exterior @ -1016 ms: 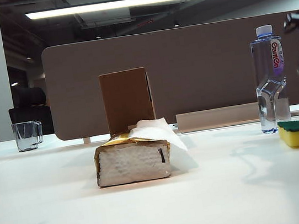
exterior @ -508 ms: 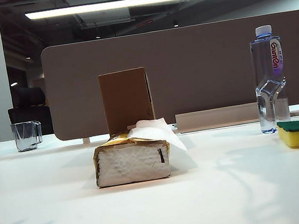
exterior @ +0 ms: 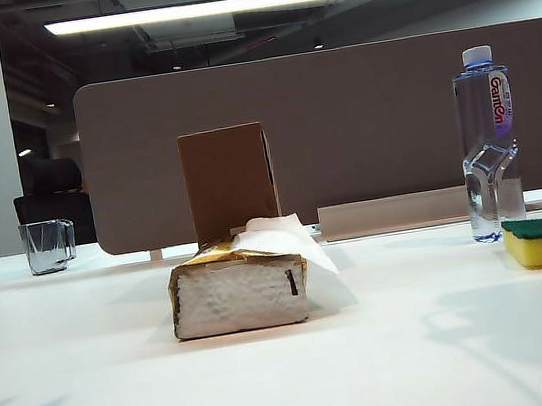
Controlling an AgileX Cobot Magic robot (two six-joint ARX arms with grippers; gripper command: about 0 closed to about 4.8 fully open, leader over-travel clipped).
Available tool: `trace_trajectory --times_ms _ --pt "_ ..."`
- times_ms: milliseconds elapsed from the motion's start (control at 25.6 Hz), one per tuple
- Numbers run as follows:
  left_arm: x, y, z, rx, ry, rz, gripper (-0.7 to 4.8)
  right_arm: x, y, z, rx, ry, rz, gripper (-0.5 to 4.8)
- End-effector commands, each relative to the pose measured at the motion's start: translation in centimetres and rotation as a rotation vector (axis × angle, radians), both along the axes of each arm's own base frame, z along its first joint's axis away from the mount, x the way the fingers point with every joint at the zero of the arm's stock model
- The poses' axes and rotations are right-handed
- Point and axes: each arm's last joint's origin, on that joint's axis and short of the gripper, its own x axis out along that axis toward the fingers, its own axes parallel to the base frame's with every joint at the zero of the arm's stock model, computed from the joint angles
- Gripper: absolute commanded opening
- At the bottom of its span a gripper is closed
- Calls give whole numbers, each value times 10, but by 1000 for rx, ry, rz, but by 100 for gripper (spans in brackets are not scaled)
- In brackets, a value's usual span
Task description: Move the sponge from left to right to wipe the table, avoiding obstacles on the table, and finally reaching the bottle of mineral water.
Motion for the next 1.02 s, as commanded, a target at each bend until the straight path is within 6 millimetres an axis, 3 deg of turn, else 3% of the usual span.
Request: trace_trajectory --times_ms 39,352,547,1016 --pt "2 0 -1 3 1 3 179 -12 1 0 -7 -60 4 238" --pt "8 0 -10 -15 27 52 178 -47 3 -16 -11 -188 0 181" --pt "11 0 -13 -31 26 77 177 -59 4 -13 -12 -249 -2 156" --pt "18 -1 -23 -31 43 105 151 -67 4 -15 -13 -245 -5 142"
